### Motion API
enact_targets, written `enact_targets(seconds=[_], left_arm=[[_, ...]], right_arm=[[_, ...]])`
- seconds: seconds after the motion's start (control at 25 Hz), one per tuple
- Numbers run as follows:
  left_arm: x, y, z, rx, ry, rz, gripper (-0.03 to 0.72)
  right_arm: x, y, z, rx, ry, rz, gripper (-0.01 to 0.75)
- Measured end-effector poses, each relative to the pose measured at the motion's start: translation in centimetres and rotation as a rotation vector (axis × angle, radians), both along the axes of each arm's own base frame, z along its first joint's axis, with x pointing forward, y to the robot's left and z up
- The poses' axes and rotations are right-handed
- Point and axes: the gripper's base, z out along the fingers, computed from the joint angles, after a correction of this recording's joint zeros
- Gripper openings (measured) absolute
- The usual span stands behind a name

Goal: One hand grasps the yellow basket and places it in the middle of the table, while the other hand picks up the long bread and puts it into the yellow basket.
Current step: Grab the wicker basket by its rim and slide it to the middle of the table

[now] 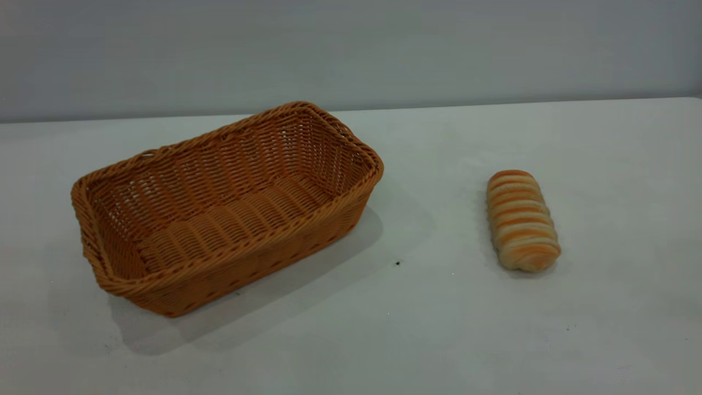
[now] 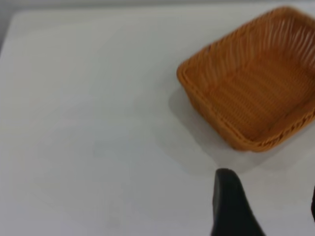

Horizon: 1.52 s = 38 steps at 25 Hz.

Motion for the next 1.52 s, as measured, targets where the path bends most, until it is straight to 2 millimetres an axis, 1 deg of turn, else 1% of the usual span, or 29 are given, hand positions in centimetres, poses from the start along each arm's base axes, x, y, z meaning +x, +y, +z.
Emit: enact_targets(seconds=[0.12,0.24,0.4,0.48,0.56,0.72,0.8,0.88,1.04,1.16,1.28,1.4,1.52], left_arm=[[3.0,0.1,-0.4,-0.006,0.088,0.003,0.447],[5.9,0.2,-1.2,-0.034,0.171,0.029,0.447],[9.5,0.1,-3.5,-0.102,0.342,0.072,0.447],[11.2,0.0,-4.9,-0.13,0.429,0.082,0.447],[12.7,-0.1,-6.3,-0.157,0.48,0.092,0.447],[16.0,-0.2,-8.8,-0.184,0.568,0.116,0.447],[17.7,-0.2,-10.1,-0.202,0.62,0.134,0.447],[19.6,-0.3,-11.1,-0.227,0.658,0.149,0.447],[23.4,-0.5,-13.3,-0.289,0.71,0.192,0.447],[25.5,-0.7,-15.0,-0.336,0.735,0.222,0.447],[26.8,-1.6,-16.8,-0.374,0.769,0.236,0.447],[27.2,-2.7,-18.5,-0.392,0.796,0.243,0.447],[27.6,-3.3,-20.0,-0.396,0.805,0.253,0.447]], right_arm=[[2.5,0.2,-0.4,-0.06,0.096,0.019,0.241],[4.9,0.2,-1.0,-0.092,0.19,0.023,0.241],[7.5,0.2,-2.1,-0.105,0.311,0.026,0.241],[8.6,0.2,-2.7,-0.11,0.366,0.027,0.245],[9.6,0.3,-2.9,-0.11,0.408,0.03,0.27],[11.4,0.3,-2.8,-0.11,0.453,0.03,0.358],[11.9,0.3,-2.8,-0.108,0.464,0.03,0.401],[12.0,0.3,-2.8,-0.105,0.471,0.03,0.425],[12.0,0.4,-2.8,-0.1,0.475,0.034,0.437],[12.0,0.4,-2.8,-0.089,0.476,0.038,0.438],[12.0,0.4,-2.8,-0.087,0.476,0.038,0.438],[12.0,0.5,-2.8,-0.086,0.477,0.039,0.438],[12.0,0.5,-2.8,-0.086,0.477,0.039,0.438]])
